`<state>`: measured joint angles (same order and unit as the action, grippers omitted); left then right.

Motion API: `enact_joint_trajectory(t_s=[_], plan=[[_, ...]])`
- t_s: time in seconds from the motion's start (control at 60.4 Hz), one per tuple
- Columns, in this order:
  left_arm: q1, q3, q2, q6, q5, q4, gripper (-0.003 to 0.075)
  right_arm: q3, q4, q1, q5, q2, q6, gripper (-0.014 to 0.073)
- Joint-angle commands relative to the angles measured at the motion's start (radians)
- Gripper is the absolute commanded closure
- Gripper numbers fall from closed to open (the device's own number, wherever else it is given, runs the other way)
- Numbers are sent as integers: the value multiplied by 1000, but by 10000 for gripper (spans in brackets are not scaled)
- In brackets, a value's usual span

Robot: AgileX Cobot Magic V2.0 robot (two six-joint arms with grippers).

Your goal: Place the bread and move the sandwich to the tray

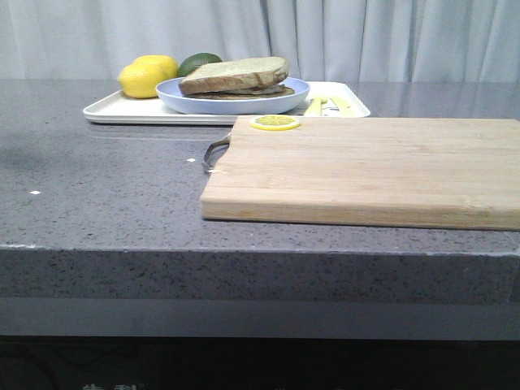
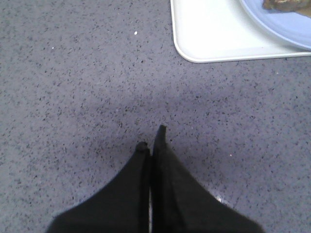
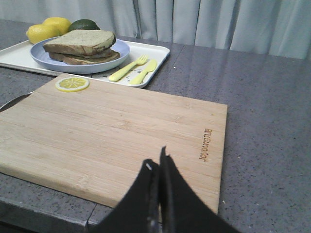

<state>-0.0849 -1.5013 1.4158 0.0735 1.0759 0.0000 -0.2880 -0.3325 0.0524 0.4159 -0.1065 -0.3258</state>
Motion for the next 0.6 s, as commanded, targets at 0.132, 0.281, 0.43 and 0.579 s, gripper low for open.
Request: enact_joint_trajectory(t_s=[0.132, 0.281, 0.43, 0.579], plan=[[16, 292, -314, -23, -320, -35, 739, -24, -12, -5, -71, -20, 0, 671], [13, 506, -493, -23, -515, -44, 739, -24, -12, -5, -71, -20, 0, 671], [13, 704, -689, -23, -644, -44, 739, -24, -12, -5, -70, -20, 0, 671], [13, 866, -889, -23, -675, -44, 739, -24, -12, -5, -70, -20, 0, 671]])
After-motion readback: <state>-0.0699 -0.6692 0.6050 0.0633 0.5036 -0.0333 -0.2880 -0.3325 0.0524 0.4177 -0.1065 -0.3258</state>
